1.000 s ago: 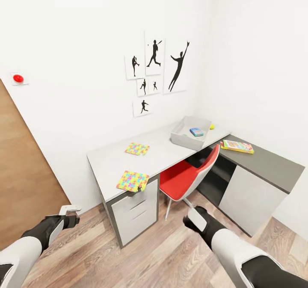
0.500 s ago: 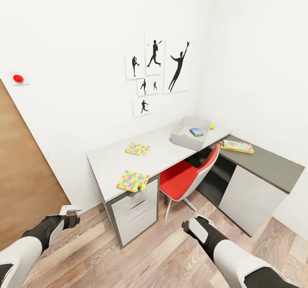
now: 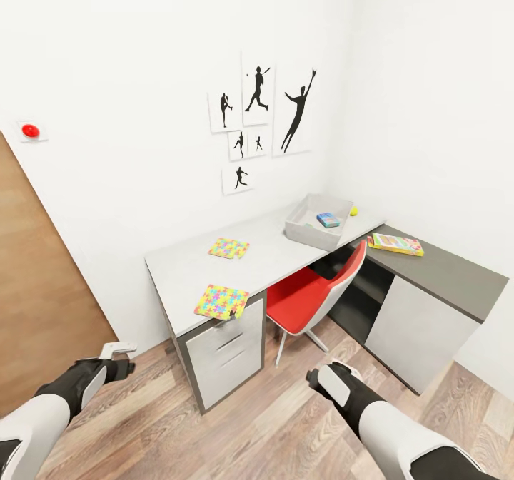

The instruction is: Put all the toys in the child's room - the three board games (two on the bed and one on the table), the two jigsaw puzzles on the table, and the tennis ball on the table - inside the toy box on the table in the child's room.

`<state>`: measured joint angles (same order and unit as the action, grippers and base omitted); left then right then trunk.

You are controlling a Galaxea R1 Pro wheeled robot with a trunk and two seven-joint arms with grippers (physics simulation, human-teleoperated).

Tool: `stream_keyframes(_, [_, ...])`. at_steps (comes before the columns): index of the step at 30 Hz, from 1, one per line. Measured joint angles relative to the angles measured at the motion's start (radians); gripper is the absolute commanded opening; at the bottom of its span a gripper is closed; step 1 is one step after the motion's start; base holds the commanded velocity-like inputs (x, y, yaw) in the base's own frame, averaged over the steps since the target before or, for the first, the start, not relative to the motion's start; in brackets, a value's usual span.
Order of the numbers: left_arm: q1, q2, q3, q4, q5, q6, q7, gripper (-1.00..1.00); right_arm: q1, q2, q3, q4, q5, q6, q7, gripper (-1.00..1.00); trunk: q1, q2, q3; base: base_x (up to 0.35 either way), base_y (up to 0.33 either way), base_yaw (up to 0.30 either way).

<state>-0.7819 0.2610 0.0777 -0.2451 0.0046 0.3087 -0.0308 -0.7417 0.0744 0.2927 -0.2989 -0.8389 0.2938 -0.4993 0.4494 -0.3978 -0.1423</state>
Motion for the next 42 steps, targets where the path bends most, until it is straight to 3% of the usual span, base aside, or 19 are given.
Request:
stream_keyframes(3, [0.0,0.001,0.004,0.002,0.003,0.008,-0.059,1.0,0.004,-0.001,-0.002,0.0,-0.001,-0.001,0.0,1.0,0.0,0.0,0.0,0.0,0.0,0.0])
stream_keyframes(4, [0.0,0.002,0.034,0.01,0.009,0.044,-0.149,1.0,0.016,-0.011,-0.005,0.0,-0.001,-0.001,0.001,1.0,0.0,0.0,0.0,0.0,0.0,0.0])
stream_keyframes(5, [0.0,0.003,0.056,0.012,0.011,0.054,-0.176,1.0,0.019,-0.02,-0.004,0.0,-0.002,0.0,0.001,1.0,0.0,0.0,0.0,0.0,0.0,0.0])
stream_keyframes(12, [0.0,0.004,0.147,0.014,0.016,0.074,-0.248,1.0,0.024,-0.039,-0.003,-0.004,-0.005,0.0,0.018,1.0,0.0,0.0,0.0,0.0,0.0,0.0])
stream_keyframes(15, [0.0,0.004,0.166,0.015,0.016,0.08,-0.271,1.0,0.024,-0.04,-0.003,-0.005,-0.005,0.0,0.03,1.0,0.0,0.0,0.0,0.0,0.0,0.0])
stream_keyframes(25, [0.0,0.004,0.254,0.014,0.025,0.129,-0.44,1.0,0.038,-0.044,-0.006,-0.009,-0.004,0.001,0.178,1.0,0.0,0.0,0.0,0.0,0.0,0.0])
stream_keyframes(29, [0.0,0.004,0.324,0.014,0.026,0.133,-0.52,1.0,0.05,-0.066,-0.007,-0.012,-0.003,0.001,0.308,1.0,0.0,0.0,0.0,0.0,0.0,0.0])
stream_keyframes(34, [0.0,0.004,0.416,0.014,0.028,0.134,-0.611,1.0,0.063,-0.12,-0.002,-0.027,-0.013,-0.021,0.556,1.0,0.0,0.0,0.0,0.0,0.0,0.0])
stream_keyframes(36, [0.0,0.004,0.438,0.014,0.028,0.135,-0.632,1.0,0.071,-0.131,-0.003,-0.029,-0.011,-0.048,0.632,1.0,0.0,0.0,0.0,0.0,0.0,0.0])
stream_keyframes(39, [0.0,0.004,0.481,0.014,0.029,0.137,-0.665,1.0,0.085,-0.149,-0.003,-0.031,-0.005,-0.12,0.802,1.0,0.0,0.0,0.0,0.0,0.0,0.0])
stream_keyframes(42, [0.0,0.003,0.5,0.014,0.029,0.14,-0.675,1.0,0.089,-0.156,-0.003,-0.031,-0.002,-0.152,0.901,1.0,0.0,0.0,0.0,0.0,0.0,0.0])
